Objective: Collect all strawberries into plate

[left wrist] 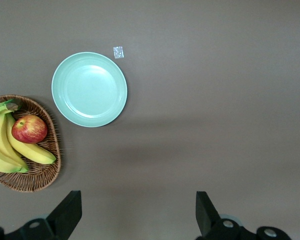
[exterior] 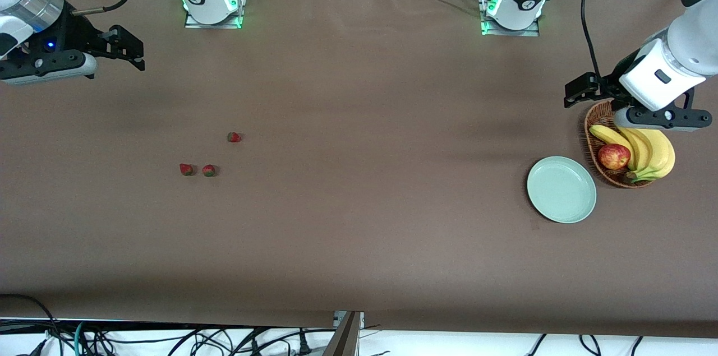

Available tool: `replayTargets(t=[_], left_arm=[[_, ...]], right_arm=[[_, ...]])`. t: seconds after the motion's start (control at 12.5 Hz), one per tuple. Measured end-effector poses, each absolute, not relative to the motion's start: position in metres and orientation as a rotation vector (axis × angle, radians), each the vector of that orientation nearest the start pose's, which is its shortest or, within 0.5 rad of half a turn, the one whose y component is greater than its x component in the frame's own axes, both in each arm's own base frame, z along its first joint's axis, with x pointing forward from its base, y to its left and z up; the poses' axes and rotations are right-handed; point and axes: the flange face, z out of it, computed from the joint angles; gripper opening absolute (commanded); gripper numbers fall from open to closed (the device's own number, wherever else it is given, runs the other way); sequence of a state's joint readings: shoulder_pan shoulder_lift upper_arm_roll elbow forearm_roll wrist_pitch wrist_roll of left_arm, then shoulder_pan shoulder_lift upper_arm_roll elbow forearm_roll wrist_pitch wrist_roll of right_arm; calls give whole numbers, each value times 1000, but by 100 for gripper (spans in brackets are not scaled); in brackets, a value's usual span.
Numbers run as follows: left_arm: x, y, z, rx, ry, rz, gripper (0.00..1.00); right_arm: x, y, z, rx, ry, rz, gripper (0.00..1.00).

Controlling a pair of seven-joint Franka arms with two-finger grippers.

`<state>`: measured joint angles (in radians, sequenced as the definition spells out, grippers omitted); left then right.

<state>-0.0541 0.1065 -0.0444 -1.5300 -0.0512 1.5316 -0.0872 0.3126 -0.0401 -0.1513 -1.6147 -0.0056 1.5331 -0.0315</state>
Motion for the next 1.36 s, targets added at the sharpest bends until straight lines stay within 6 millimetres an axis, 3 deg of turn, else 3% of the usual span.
replayTargets(t=[0.32,0.96,1.36], left_arm=[[583,-39,570,-3184,-47,192,100],[588,-37,574,-3187,-53,161,100],[590,-27,575,-3188,-81,152,100]], right_arm=[[532,79,622,-3131,-286,86,100],[532,77,618,-3134,-280,109,100],[539,79,601,-3138,-283,163,100]])
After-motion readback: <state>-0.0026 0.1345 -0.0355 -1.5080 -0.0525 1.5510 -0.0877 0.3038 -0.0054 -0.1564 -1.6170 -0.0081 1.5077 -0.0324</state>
